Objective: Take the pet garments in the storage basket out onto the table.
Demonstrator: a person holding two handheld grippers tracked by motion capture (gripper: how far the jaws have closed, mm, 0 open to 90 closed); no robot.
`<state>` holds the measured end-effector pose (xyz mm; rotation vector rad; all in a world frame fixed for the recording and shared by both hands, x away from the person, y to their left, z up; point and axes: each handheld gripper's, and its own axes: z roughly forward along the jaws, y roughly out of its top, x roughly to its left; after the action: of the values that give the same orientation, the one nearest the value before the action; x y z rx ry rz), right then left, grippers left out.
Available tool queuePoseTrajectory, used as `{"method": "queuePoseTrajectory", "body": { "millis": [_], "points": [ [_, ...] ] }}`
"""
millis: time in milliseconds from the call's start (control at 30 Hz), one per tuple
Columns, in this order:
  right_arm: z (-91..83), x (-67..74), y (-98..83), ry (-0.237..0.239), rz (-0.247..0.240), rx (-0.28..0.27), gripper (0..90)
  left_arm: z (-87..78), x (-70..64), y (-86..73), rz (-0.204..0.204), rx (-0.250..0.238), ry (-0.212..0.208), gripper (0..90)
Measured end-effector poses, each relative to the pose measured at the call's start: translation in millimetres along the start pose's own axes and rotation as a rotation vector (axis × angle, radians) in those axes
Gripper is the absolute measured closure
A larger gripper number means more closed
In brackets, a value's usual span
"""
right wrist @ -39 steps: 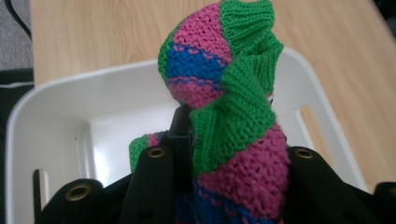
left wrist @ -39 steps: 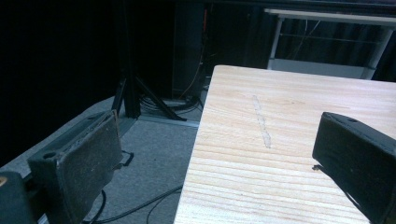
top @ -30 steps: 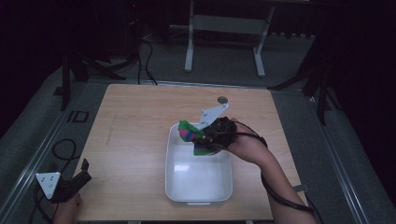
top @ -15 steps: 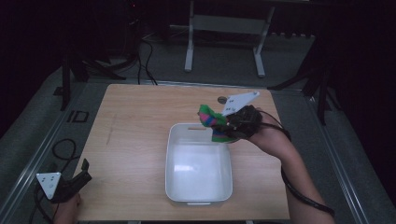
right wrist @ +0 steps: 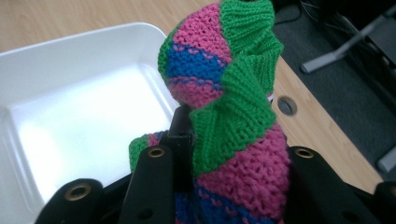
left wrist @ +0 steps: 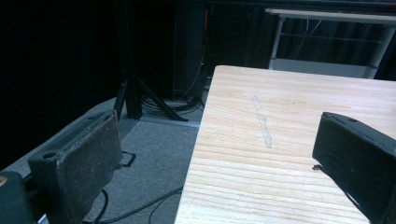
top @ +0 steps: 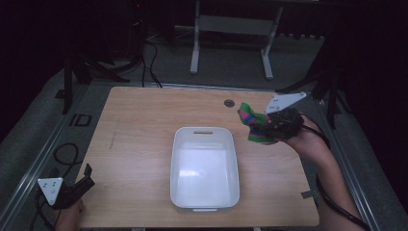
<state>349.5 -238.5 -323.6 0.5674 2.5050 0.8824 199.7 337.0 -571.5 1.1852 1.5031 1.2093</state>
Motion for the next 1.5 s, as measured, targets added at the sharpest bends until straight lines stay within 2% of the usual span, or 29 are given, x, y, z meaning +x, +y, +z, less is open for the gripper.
{"method": "queuePoseTrajectory", "body": {
  "millis": [100,267,333,367,467,567,600,633,767,800,867,967,1000,1033,1067,1133,1267,1333,1467,1500],
  "points": [
    [-3.1,-6.9,-10.0,0.000,0.027,-0.015,66.5,0.0,-0.1,0.0,0.001,0.000,0.001,1.8],
    [-2.3,-11.9,-18.4,-0.006,0.043,-0.011,66.5,0.0,-0.2,0.0,0.001,0.000,0.003,1.8],
    [0.9,-13.7,-22.4,-0.008,0.052,-0.005,66.5,-0.1,-0.2,0.0,0.000,0.001,0.002,1.8],
    [7.2,-15.5,-28.2,-0.004,0.073,-0.007,66.5,-0.1,-0.2,-0.1,0.001,0.000,0.002,1.8],
    [14.1,-16.3,-33.3,-0.006,0.083,-0.002,66.5,0.0,-0.3,0.0,-0.001,0.000,0.002,1.8],
    [28.1,-16.6,-42.6,-0.004,0.095,0.010,66.5,0.1,-0.2,0.0,0.000,0.003,0.001,1.8],
    [37.7,-17.1,-49.0,0.000,0.104,0.019,66.4,0.2,-0.1,0.1,-0.001,0.003,0.000,1.8],
    [37.7,-17.1,-49.0,0.000,0.104,0.019,66.4,0.2,-0.1,0.0,-0.001,0.002,0.000,1.8],
    [58.2,-16.1,-62.5,0.015,0.132,0.044,66.4,0.1,-0.4,0.1,0.001,0.003,0.000,1.8],
    [70.8,-14.3,-70.1,0.025,0.136,0.058,66.3,0.1,-0.5,0.0,0.002,0.003,0.000,1.8],
    [75.0,-13.7,-72.5,0.028,0.140,0.064,66.3,0.1,-0.8,-0.1,0.003,-0.001,0.001,1.8],
    [90.9,-12.6,-81.3,0.036,0.156,0.079,66.3,0.1,-1.0,-0.1,0.005,-0.001,-0.001,1.8],
    [101.1,-12.5,-85.9,0.031,0.161,0.090,66.2,0.2,-0.4,0.1,0.002,0.004,0.000,1.8],
    [101.1,-12.5,-85.9,0.031,0.161,0.090,66.2,0.2,-0.4,0.1,0.002,0.004,0.000,1.8],
    [112.4,-13.1,-90.5,0.037,0.166,0.100,66.2,0.1,-0.2,0.0,0.000,0.003,0.000,1.8],
    [116.0,-12.6,-91.8,0.029,0.168,0.105,66.1,0.0,-0.3,0.0,0.000,0.001,0.000,1.8],
    [136.0,-13.7,-103.5,0.018,0.197,0.121,66.1,0.1,-0.2,0.0,0.001,0.003,-0.002,1.8],
    [138.7,-13.5,-105.5,0.020,0.204,0.125,66.1,0.1,-0.2,0.0,0.001,0.003,-0.001,1.8],
    [157.9,-9.7,-120.1,0.036,0.227,0.162,65.9,0.5,-0.7,0.2,0.006,0.005,-0.002,1.8],
    [157.9,-9.7,-120.1,0.036,0.227,0.162,65.9,0.6,-0.8,0.2,0.007,0.005,-0.003,1.8]
  ]
}}
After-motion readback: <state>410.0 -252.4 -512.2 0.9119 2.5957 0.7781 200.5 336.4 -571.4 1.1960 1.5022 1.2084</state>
